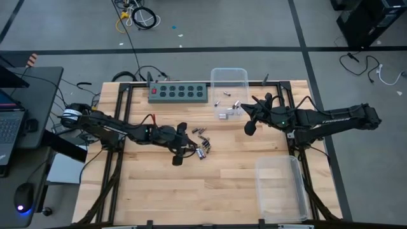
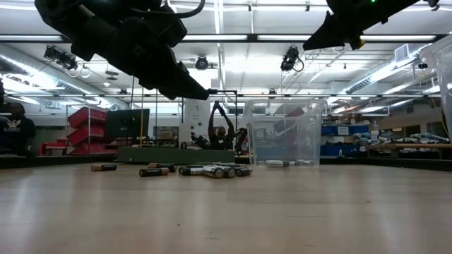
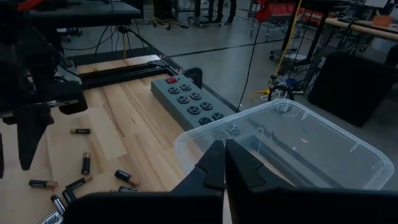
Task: Sort batteries
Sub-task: Put the silver battery into the top transparent bin
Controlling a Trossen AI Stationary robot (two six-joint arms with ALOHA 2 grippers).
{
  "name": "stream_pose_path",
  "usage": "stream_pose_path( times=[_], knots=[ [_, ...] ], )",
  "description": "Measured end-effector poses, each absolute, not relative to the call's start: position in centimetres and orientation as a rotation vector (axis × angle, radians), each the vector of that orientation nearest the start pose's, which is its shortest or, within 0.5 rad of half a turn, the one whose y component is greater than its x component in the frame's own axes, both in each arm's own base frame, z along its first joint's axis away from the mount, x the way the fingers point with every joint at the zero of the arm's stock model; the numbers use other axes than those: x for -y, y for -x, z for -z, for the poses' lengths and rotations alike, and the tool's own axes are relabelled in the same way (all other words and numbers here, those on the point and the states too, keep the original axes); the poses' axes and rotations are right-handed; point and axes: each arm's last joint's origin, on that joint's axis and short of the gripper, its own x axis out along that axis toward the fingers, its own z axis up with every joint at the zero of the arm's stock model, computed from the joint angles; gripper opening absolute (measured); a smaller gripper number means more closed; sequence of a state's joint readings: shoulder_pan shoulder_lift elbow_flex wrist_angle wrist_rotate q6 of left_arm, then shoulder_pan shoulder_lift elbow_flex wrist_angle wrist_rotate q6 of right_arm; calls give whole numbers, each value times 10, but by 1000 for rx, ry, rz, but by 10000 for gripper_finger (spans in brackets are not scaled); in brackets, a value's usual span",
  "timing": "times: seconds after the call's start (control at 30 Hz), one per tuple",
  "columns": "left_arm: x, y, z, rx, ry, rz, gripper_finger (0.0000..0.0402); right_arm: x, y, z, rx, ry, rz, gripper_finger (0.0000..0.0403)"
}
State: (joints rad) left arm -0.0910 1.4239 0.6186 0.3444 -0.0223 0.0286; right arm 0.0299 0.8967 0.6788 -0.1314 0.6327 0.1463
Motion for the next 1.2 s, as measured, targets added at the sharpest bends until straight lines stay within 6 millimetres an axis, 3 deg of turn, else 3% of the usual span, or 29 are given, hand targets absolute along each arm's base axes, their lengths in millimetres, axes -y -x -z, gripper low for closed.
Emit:
stream_pose_path(
  times=[0.5,0.73,1.2],
  knots=[
    [25,-267,-165,-714,11,38,113,11,-193,-284,-292,-15,617,1],
    [40,-279,-143,-708,-83,131,113,11,-194,-287,-273,-10,615,1],
    [29,-290,-119,-719,-140,54,113,14,-198,-303,-129,28,610,1]
  ],
)
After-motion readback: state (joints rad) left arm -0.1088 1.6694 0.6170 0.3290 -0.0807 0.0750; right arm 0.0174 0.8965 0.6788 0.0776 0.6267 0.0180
